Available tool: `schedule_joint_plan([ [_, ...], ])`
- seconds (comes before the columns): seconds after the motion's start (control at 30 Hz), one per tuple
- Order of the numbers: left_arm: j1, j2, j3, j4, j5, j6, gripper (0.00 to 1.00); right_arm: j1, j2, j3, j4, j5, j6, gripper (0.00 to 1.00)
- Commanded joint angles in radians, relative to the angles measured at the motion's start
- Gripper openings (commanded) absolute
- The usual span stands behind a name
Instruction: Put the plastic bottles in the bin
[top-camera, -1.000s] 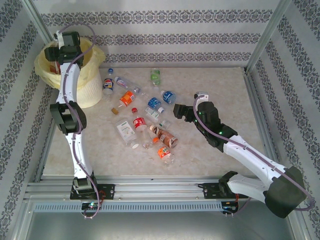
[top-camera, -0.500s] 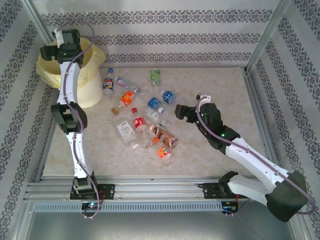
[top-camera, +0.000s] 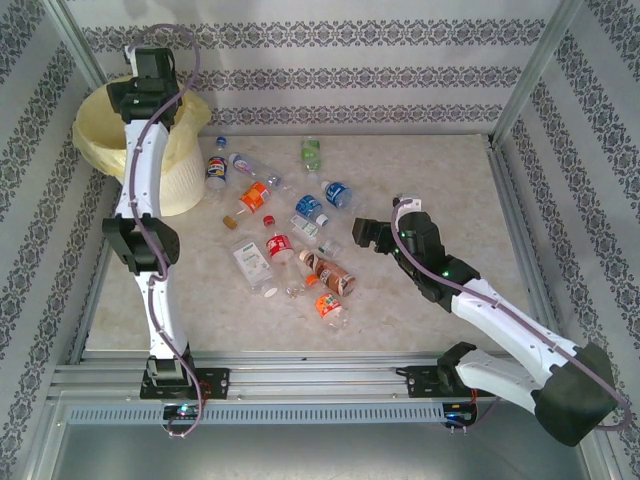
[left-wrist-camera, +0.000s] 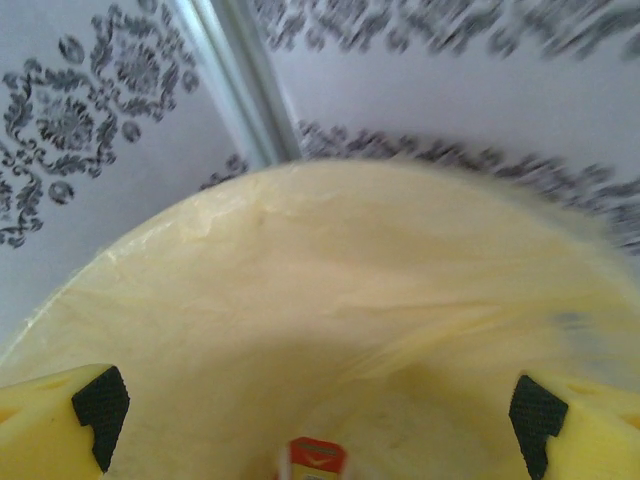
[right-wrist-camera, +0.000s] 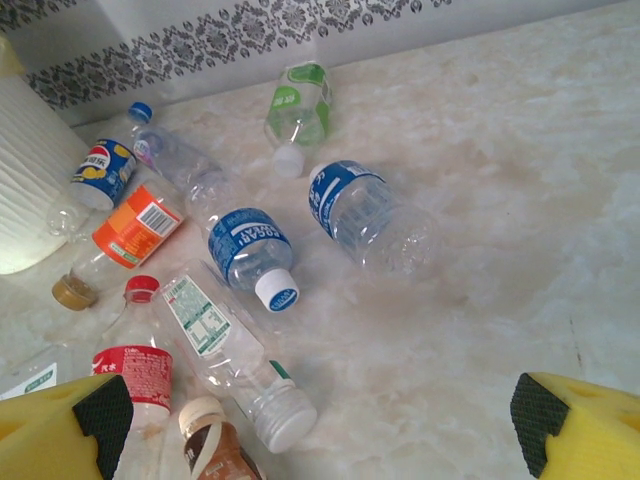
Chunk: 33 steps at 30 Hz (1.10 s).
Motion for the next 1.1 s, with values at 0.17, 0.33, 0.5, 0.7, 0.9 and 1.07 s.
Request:
schedule_joint_plan([
  [0.17, -0.026, -0.231, -0.175, 0.063, 0.419, -0.229, 1.0, -0.006, -0.051, -0.071, -0.047, 0.041, -0.002, 0.98],
  [0.33, -0.051, -0.32, -0.288, 0.133, 0.563, -0.308, 1.0, 0.002, -0.059, -0.094, -0.109, 0.035, 0.037, 0.98],
  [0.5, -0.077, -0.391, -0.411, 0.2, 0.702, -0.391, 1.0, 0.025, -0.05, -0.137, -0.097, -0.064, -0.041, 0.98],
  [0.7, -0.117, -0.47, -0.568, 0.279, 0.901, -0.548, 1.0, 0.045, 0.026, -0.131, -0.078, -0.212, -0.16, 0.98],
  [0.9, -0.214, -0.548, -0.716, 0.354, 0.977, -0.595, 1.0, 0.074, 0.151, -0.086, -0.069, -0.284, -0.215, 0.95],
  [1.07, -0.279, -0.569, -0.793, 0.344, 0.997, -0.597, 1.0, 0.121, 0.248, -0.047, -0.062, -0.284, -0.242, 0.88],
])
